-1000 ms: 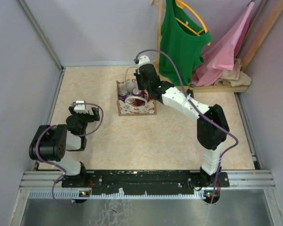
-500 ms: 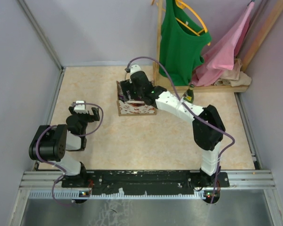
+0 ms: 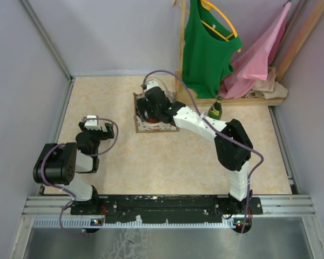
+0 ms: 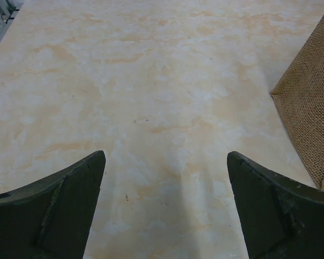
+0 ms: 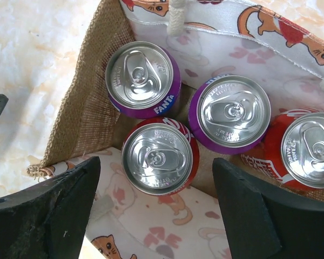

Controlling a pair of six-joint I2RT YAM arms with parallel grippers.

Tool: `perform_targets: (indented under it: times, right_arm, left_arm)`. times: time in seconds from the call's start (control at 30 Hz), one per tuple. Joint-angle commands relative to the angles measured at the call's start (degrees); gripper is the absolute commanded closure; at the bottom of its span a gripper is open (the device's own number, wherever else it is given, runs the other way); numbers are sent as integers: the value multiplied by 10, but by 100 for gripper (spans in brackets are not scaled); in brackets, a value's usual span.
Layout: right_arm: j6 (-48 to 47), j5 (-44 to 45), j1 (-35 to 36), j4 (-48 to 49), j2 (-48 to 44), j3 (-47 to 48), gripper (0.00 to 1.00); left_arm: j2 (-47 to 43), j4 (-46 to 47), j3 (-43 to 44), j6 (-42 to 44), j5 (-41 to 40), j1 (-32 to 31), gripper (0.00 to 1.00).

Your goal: Take the beverage out of the canvas bag

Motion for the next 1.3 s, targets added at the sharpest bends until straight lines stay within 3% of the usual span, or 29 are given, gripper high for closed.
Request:
perform_targets:
  times: [0.0, 0.8, 1.07, 1.1, 1.17, 1.27]
  right_arm:
    - [13, 25, 9, -23, 11, 9, 15]
    - [30, 31, 9, -78, 96, 63, 25]
    - [25, 24, 9, -97, 108, 75, 52]
    - [23, 25, 9, -101, 108, 78, 63]
    - [19, 31, 9, -109, 105, 84, 99]
    - [7, 37, 9, -110, 88, 89, 100]
  left_arm:
    - [5, 6, 7, 5, 0, -2, 0]
    - [5, 7, 7, 5, 0, -2, 0]
    - [5, 7, 7, 4, 0, -2, 0]
    - [5, 7, 7, 4, 0, -2, 0]
    - [5, 7, 7, 5, 0, -2, 0]
    - [5, 7, 7, 5, 0, -2, 0]
